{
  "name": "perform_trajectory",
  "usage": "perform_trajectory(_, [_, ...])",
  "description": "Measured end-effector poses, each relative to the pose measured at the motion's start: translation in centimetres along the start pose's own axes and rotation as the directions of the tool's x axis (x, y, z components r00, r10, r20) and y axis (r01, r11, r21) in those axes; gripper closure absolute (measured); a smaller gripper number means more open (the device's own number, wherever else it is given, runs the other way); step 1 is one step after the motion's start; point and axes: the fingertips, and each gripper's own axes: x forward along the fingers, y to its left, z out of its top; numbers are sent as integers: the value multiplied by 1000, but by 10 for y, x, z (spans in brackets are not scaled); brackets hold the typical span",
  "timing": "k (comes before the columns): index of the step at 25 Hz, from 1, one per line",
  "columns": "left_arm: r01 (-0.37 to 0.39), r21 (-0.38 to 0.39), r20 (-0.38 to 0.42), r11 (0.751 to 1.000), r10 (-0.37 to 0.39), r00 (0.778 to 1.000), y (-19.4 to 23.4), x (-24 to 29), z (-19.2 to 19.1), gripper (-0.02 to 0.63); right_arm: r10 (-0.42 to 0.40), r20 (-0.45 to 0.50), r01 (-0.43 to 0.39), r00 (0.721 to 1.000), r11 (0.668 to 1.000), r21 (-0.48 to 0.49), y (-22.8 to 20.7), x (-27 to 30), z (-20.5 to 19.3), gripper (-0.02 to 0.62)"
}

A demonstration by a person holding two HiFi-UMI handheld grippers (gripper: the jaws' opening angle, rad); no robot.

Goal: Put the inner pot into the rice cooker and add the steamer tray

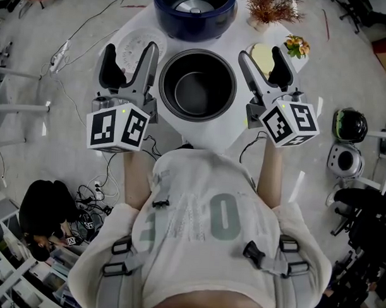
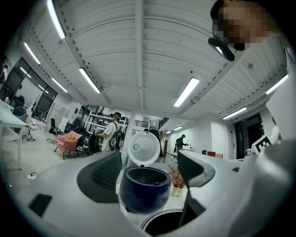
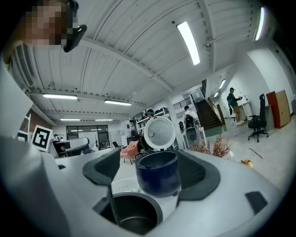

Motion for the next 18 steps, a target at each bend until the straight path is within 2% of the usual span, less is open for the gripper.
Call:
perform_trajectory(7, [8,-90,-59,996,-13,998,19,1,-20,235,21,-42,-17,999,997,79,-11,1,-14,219])
perform_trajectory(9, [40,-136,-91,990,-52,994,27,5,-36,236,32,-69,-24,997,993,115,-18,2,-26,219])
perform_trajectory(10, [62,-189,-112,980,-84,990,31,8,-46,236,39,-85,-27,996,990,139,-22,2,-34,219])
perform_trajectory(11, [85,-265,-128,960,-122,984,35,10,-57,236,47,-103,-30,994,986,167,-26,2,-42,221])
perform_trajectory(12, [104,-357,-137,928,-163,977,38,11,-69,236,57,-121,-32,991,979,199,-30,1,-52,222])
perform_trajectory(15, [108,-615,-156,781,-255,954,47,4,-111,236,106,-165,-44,981,939,342,-39,-3,-82,241])
perform_trajectory(18, [45,-745,-200,665,-288,937,52,-11,-154,236,167,-185,-51,968,859,509,-43,-9,-113,244])
